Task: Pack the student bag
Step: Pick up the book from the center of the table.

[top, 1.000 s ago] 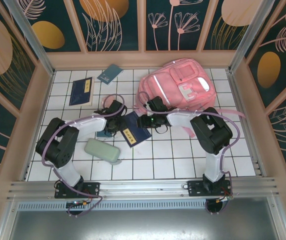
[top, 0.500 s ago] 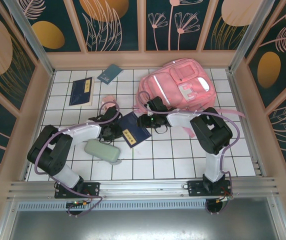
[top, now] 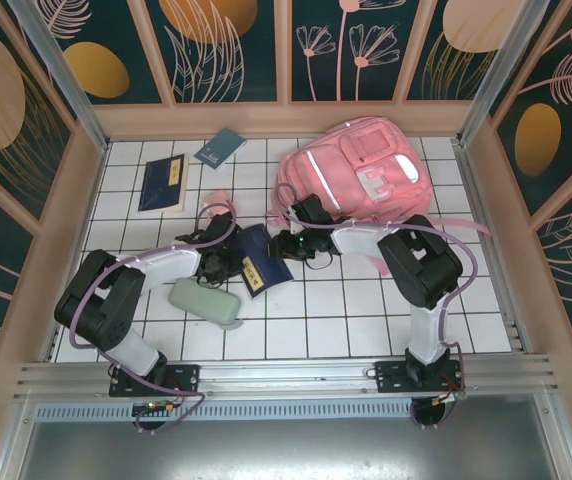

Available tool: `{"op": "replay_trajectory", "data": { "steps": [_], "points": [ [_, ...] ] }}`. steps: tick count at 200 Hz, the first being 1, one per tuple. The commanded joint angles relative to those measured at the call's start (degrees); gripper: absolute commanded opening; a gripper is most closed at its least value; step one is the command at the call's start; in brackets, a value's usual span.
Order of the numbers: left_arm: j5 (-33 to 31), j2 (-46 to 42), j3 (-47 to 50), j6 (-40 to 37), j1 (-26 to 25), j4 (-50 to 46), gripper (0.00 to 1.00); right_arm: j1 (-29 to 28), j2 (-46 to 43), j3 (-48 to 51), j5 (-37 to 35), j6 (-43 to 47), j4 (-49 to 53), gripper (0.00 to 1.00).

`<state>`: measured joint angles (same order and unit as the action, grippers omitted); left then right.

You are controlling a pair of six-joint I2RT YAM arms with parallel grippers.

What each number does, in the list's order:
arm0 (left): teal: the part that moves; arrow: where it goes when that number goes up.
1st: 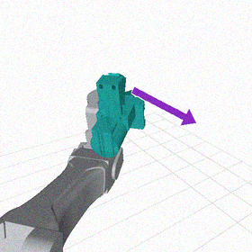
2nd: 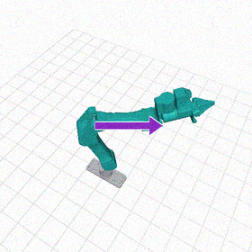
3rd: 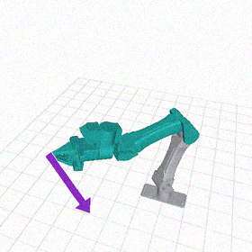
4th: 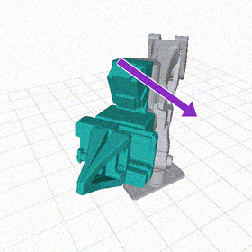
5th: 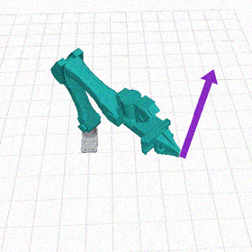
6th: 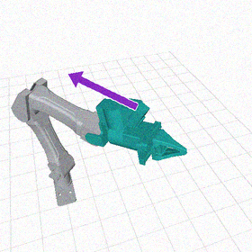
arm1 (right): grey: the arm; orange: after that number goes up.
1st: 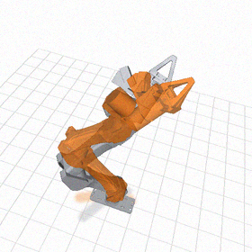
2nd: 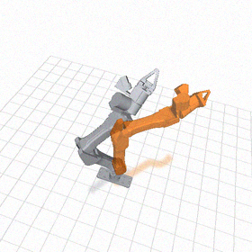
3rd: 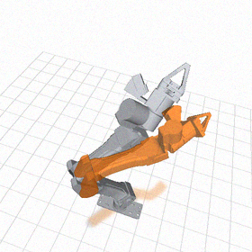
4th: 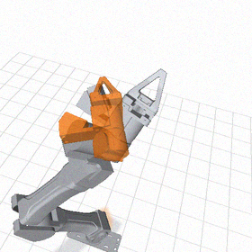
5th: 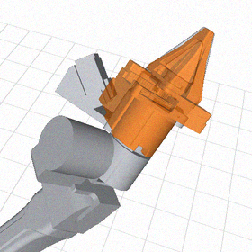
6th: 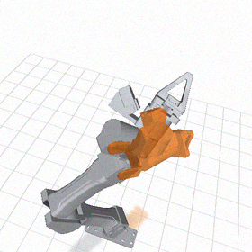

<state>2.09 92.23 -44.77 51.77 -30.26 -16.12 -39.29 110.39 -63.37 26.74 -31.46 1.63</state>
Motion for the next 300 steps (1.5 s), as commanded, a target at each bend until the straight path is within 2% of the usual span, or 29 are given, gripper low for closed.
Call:
{"op": "replay_trajectory", "data": {
  "steps": [1,35,58,90,105,124,144,172,186,214,221,226,242,271,300],
  "points": [
    [3.35,4.32,2.15,0.79,-0.49,5.48,0.19,-1.41,-3.88,-0.96,12.58,-3.25,-5.67,0.36],
    [3.28,3.93,2.39,0.64,-0.43,5.48,0.19,-1.08,-5.23,-0.58,12.81,-4.02,-5.5,0.36],
    [3.36,3.67,2.47,0.42,-0.48,5.35,0.19,-0.26,-5.99,1.2,15.13,-6.69,-9.19,0.29],
    [3.14,3.22,2.58,0.35,-0.48,5.29,0.19,-0.87,-5.26,-1.51,12.55,-3.28,-3.33,0.36],
    [3.19,3.23,2.43,0.27,-0.5,5.31,0.2,-1.03,-4.07,-2.77,11.19,-1.59,-0.61,0.36],
    [3.06,2.69,2.16,0.2,-0.45,4.9,0.19,-0.96,-3.75,-3.76,8.77,0.44,2.52,0.21],
    [2.27,1.12,1.3,0.21,-0.5,3.81,0.2,-0.12,-5.34,-3.67,6.99,0.97,3.44,0.0],
    [0.68,-2.88,-2.38,-0.85,-0.41,0.7,0.24,2.07,-8.07,-4.29,5.85,0.9,4.04,0.0],
    [0.13,-5.38,-4.81,-1.62,-0.12,-0.55,0.3,3.53,-9.85,-4.55,5.26,0.58,4.06,0.0],
    [1.2,-9.68,-9.71,-3.48,1.27,0.46,0.56,7.57,-13.79,-4.57,5.22,-1.18,3.16,0.0],
    [2.03,-10.5,-10.52,-3.6,1.79,1.55,0.61,7.65,-14.67,-4.48,5.54,-1.99,2.61,0.0],
    [2.89,-11.14,-10.59,-3.57,2.25,2.85,0.65,9.78,-15.41,-4.37,5.91,-2.54,2.03,0.0],
    [8.56,-12.61,-10.59,-2.65,4.16,10.04,0.75,12.55,-17.31,-4.26,7.9,-4.64,-0.22,0.0],
    [20.22,-12.62,-9.06,2.95,8.05,26.51,0.79,16.52,-19.45,-4.87,12.77,-9.28,-5.12,0.0],
    [28.85,-9.01,-9.12,10.37,10.19,40.89,0.8,18.68,-20.86,-5.77,16.15,-14.18,-10.26,0.0]
  ]
}}
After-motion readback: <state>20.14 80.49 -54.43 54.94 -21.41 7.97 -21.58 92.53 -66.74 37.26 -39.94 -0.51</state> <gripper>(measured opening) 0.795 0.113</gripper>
